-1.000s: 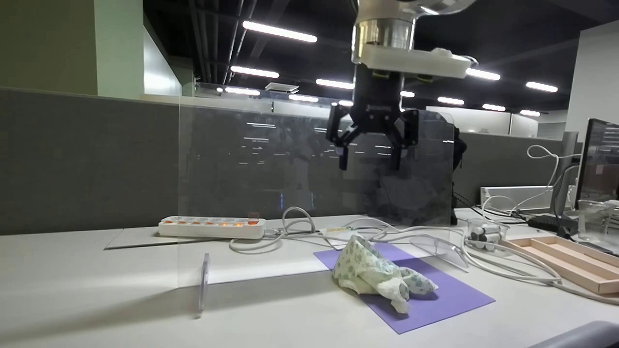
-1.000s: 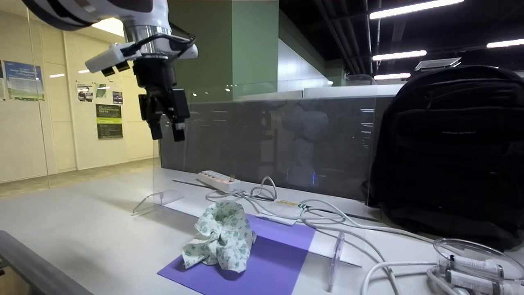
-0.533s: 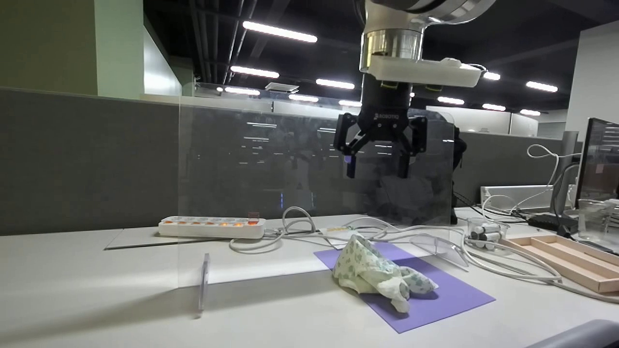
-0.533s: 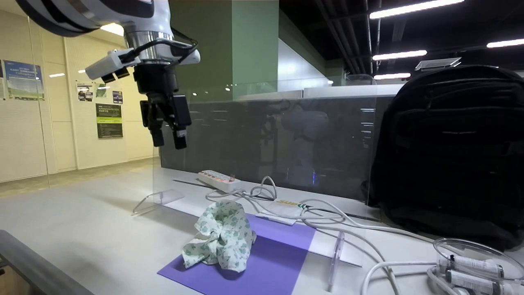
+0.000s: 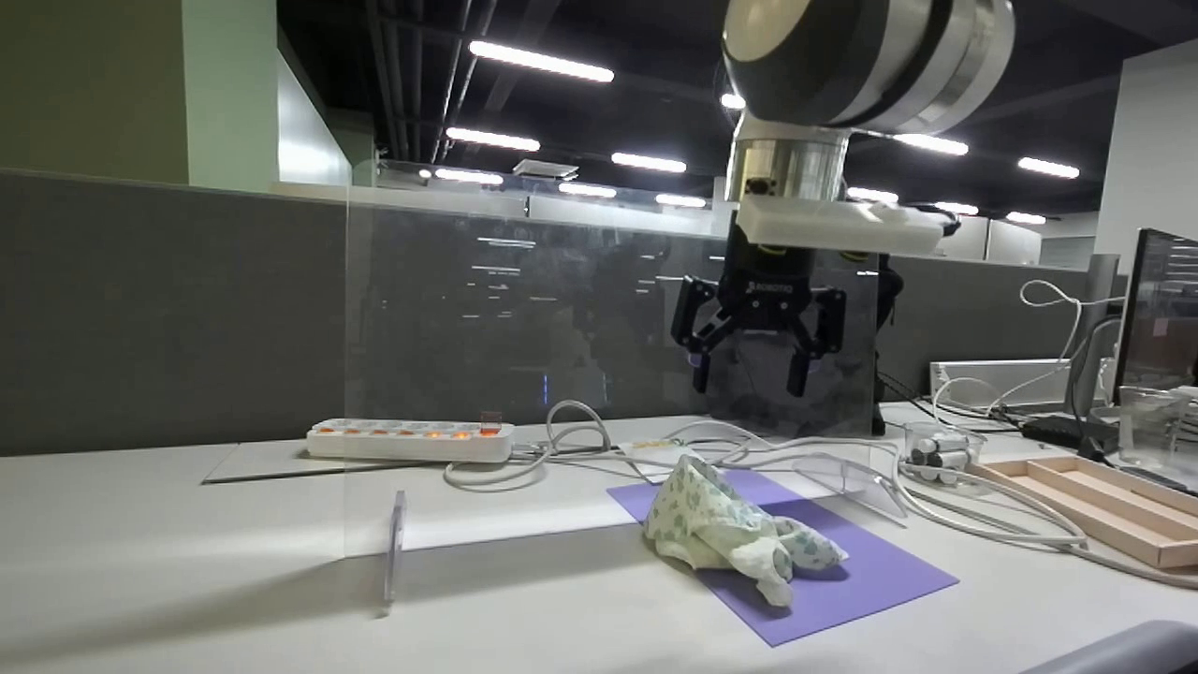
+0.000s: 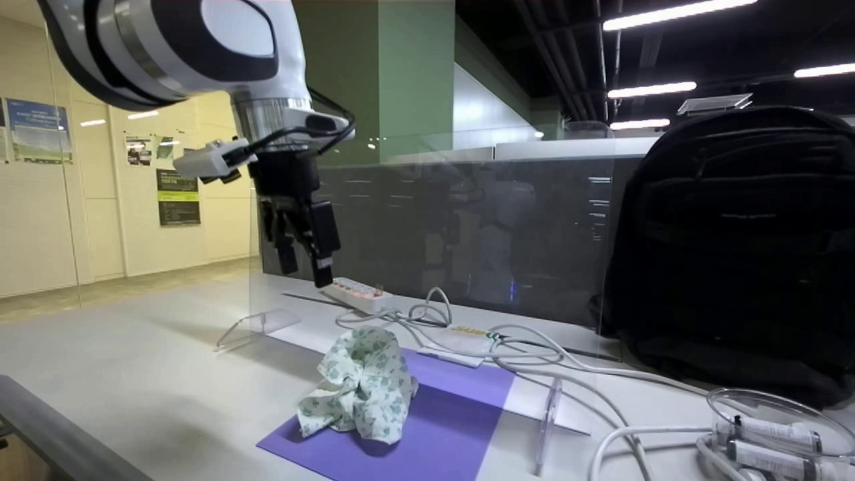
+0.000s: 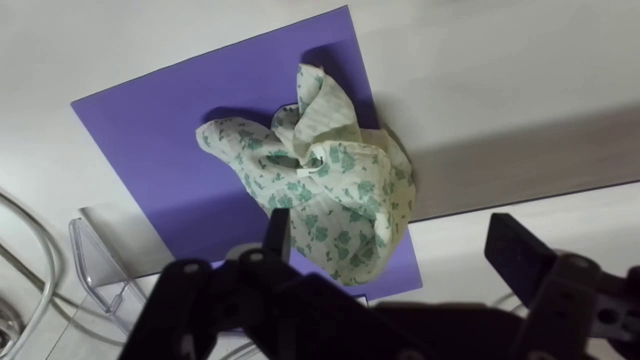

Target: Hang the towel on the transparent stand on table

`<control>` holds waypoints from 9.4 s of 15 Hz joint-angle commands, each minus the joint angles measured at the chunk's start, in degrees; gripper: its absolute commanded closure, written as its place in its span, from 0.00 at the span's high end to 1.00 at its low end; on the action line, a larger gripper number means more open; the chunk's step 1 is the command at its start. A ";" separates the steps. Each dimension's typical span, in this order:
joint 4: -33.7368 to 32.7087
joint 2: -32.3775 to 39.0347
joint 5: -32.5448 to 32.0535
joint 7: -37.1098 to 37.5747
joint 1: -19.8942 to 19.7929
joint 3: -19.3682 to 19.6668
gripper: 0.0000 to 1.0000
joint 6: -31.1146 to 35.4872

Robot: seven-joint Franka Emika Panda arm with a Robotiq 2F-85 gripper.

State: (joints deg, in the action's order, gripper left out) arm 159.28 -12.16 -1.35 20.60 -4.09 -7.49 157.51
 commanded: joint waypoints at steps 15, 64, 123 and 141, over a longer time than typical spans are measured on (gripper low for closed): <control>-8.24 24.75 3.94 -10.34 3.50 6.43 1.00 16.97; -10.55 28.44 25.93 -7.63 5.12 2.03 1.00 21.44; -5.91 -17.35 17.27 4.58 7.34 0.48 0.00 -2.95; -26.64 -4.91 22.36 13.45 -0.08 -4.64 0.00 18.58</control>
State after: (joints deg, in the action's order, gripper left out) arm 136.49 -20.05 22.29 29.11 -0.10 -9.53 173.86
